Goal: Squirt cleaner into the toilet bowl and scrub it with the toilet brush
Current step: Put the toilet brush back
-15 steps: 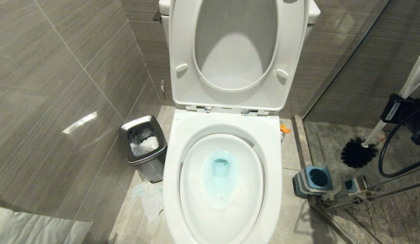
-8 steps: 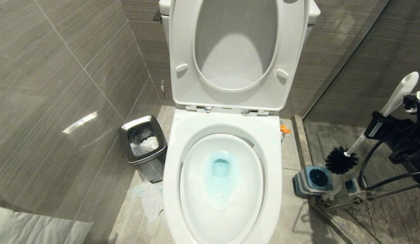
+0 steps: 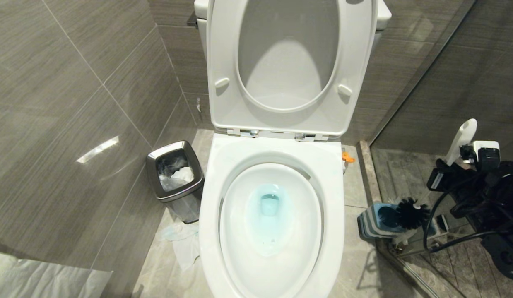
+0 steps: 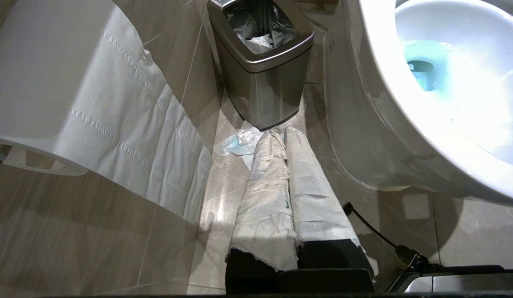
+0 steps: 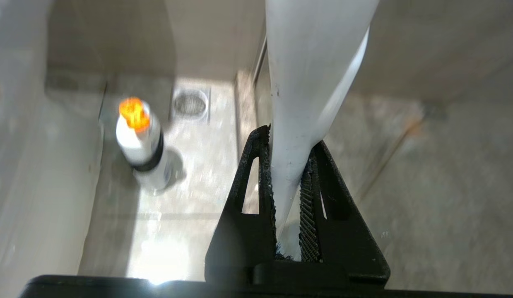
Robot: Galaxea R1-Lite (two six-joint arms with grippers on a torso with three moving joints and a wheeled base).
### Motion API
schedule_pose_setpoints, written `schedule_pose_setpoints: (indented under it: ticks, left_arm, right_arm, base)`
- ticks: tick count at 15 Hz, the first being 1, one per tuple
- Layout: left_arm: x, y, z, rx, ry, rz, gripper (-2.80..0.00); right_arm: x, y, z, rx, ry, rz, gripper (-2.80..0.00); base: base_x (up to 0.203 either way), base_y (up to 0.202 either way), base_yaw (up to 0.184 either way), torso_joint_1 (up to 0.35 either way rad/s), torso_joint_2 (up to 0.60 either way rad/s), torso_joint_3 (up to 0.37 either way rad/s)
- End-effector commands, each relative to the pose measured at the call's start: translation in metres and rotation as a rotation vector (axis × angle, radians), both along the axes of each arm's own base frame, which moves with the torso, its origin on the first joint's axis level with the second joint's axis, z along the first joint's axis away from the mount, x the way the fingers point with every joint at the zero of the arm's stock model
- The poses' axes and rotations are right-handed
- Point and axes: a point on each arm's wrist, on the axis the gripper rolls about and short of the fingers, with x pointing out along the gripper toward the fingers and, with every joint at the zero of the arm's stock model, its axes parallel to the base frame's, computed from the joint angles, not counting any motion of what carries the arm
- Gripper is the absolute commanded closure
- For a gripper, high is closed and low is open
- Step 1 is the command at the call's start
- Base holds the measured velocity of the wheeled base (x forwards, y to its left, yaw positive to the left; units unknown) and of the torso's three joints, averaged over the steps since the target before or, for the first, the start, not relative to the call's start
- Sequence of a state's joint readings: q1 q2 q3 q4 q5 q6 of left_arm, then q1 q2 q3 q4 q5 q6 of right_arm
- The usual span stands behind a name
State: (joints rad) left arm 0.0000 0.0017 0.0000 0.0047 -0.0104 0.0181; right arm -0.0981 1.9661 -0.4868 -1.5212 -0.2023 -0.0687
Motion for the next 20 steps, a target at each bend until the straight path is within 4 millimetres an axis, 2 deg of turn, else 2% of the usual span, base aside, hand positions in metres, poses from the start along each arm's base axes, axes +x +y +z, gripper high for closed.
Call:
schedule_pose_setpoints:
  ticks: [1, 5, 11, 14, 20]
  left_arm:
    - [0.0, 0.0, 0.0, 0.0, 0.001, 0.0, 0.0]
    - [0.0, 0.0, 0.0, 0.0, 0.001, 0.0, 0.0]
    - [0.0, 0.0, 0.0, 0.0, 0.001, 0.0, 0.0]
    - [0.0, 0.0, 0.0, 0.0, 0.001, 0.0, 0.0]
    - [0.0, 0.0, 0.0, 0.0, 0.001, 0.0, 0.0]
  right_arm:
    - [0.008, -0.001, -0.017, 0.029, 0.036, -0.003, 0.0]
    - [0.019, -0.002, -0.03, 0.037, 0.06, -0.003, 0.0]
    - [0.053, -0.015, -0.043, 0.034, 0.027, -0.028, 0.0]
    - [0.061, -0.017, -0.054, 0.035, 0.042, -0.033, 0.0]
    - [0.075, -0.021, -0.063, 0.033, 0.03, -0.037, 0.0]
  base:
    - [0.0, 0.0, 0.0, 0.0, 0.0, 0.0]
    - [0.0, 0.0, 0.0, 0.0, 0.0, 0.0]
    - [0.0, 0.0, 0.0, 0.0, 0.0, 0.0]
    - [0.0, 0.0, 0.0, 0.0, 0.0, 0.0]
    - [0.0, 0.0, 0.0, 0.0, 0.0, 0.0]
